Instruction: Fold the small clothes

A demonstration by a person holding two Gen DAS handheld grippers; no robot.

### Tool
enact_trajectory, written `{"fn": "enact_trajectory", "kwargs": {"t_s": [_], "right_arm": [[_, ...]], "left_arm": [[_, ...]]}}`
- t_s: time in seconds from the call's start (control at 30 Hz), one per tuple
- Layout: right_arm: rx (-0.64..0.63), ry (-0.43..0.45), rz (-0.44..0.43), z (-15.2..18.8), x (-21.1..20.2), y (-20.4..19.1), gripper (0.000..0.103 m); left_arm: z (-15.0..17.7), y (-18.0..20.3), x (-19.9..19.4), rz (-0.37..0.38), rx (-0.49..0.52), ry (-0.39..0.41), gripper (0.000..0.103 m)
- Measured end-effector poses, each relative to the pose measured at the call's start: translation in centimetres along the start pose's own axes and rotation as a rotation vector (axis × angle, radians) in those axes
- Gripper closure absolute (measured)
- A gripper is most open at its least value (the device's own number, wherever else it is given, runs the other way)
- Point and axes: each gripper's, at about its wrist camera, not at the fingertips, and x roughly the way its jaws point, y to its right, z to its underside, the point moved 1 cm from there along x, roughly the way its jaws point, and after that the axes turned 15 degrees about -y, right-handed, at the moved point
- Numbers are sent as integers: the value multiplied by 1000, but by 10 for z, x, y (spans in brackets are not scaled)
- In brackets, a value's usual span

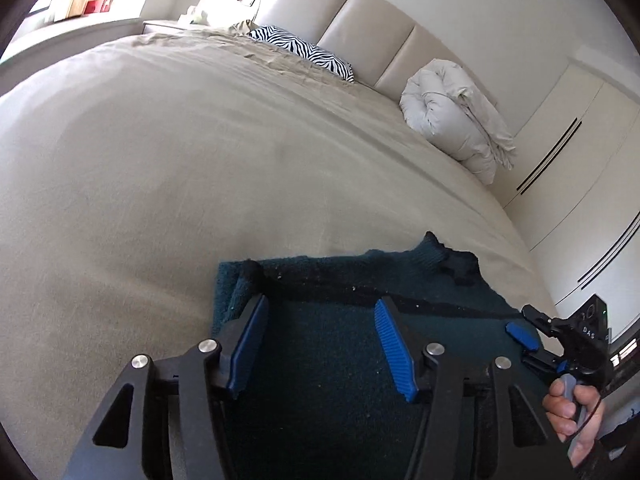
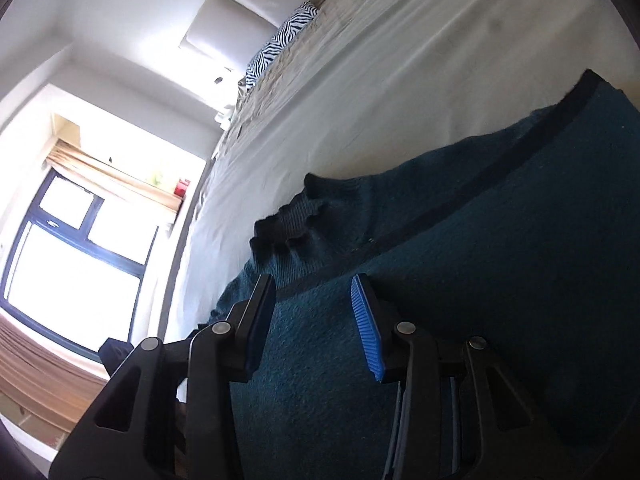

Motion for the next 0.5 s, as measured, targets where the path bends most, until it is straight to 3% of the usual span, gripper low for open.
{"fn": "enact_trajectory", "kwargs": {"t_s": [0.17,0.33,0.43,0.5], "right_arm": [[108,134,-63,-2,-59,64,71],[221,260,-42,0,-106,104,68],[246,258,-10,15,-120,100,66],[183,235,-34,31,-120,77,65]], "left_arm": [[5,1,1,-4,20,11,45],[4,-1,2,11,12,10,45],[4,3,-1,-17,7,-2,45],[5,12,-5,-67,7,-20,44]]}}
